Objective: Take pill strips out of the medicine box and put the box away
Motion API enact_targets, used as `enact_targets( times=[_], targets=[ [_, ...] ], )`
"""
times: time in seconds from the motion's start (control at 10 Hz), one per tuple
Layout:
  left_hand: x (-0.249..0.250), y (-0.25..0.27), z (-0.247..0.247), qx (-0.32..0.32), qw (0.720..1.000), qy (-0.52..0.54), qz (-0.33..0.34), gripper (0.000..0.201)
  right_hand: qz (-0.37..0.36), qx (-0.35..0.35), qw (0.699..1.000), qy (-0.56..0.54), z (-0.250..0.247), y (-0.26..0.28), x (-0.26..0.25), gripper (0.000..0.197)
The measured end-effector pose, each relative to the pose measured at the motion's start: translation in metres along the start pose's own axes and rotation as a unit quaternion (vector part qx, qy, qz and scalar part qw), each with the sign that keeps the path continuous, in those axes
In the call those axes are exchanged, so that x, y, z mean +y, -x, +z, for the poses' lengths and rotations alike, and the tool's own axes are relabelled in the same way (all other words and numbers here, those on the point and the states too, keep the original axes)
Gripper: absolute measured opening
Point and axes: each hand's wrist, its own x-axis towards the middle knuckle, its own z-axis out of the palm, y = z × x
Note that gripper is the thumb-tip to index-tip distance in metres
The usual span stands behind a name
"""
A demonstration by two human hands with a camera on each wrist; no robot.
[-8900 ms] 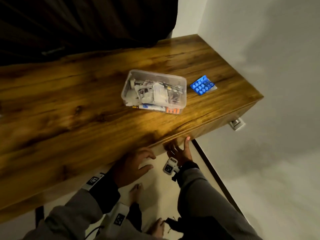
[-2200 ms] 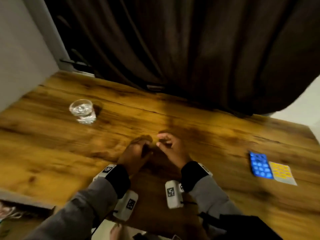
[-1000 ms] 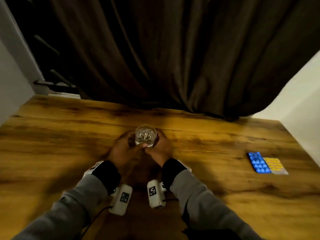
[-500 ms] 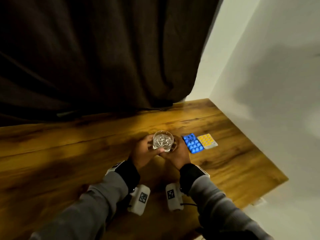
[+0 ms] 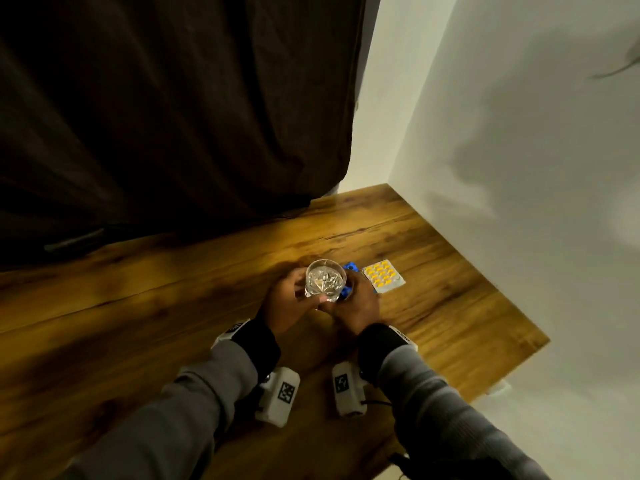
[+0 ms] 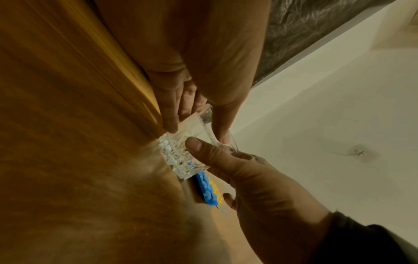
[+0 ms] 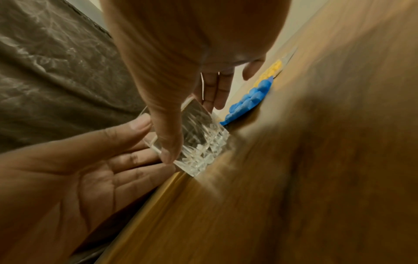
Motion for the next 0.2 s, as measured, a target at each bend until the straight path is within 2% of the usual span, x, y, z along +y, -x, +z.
enact_targets(
  times=[0.1,0.2],
  targets=[
    [-0.010,0.004,-0.001,-0.004,1.000,0.000,-0.005,0.064,-0.036,-0.022,0.999,-0.007,-0.002,0.002,0.005,0.076],
    [-0.020,0.017,-0.015,-0.002,0.999,-0.024,-0.022,0.067,-0.043,0.003,0.999,-0.015,-0.003,0.012,0.003,0.099]
  ],
)
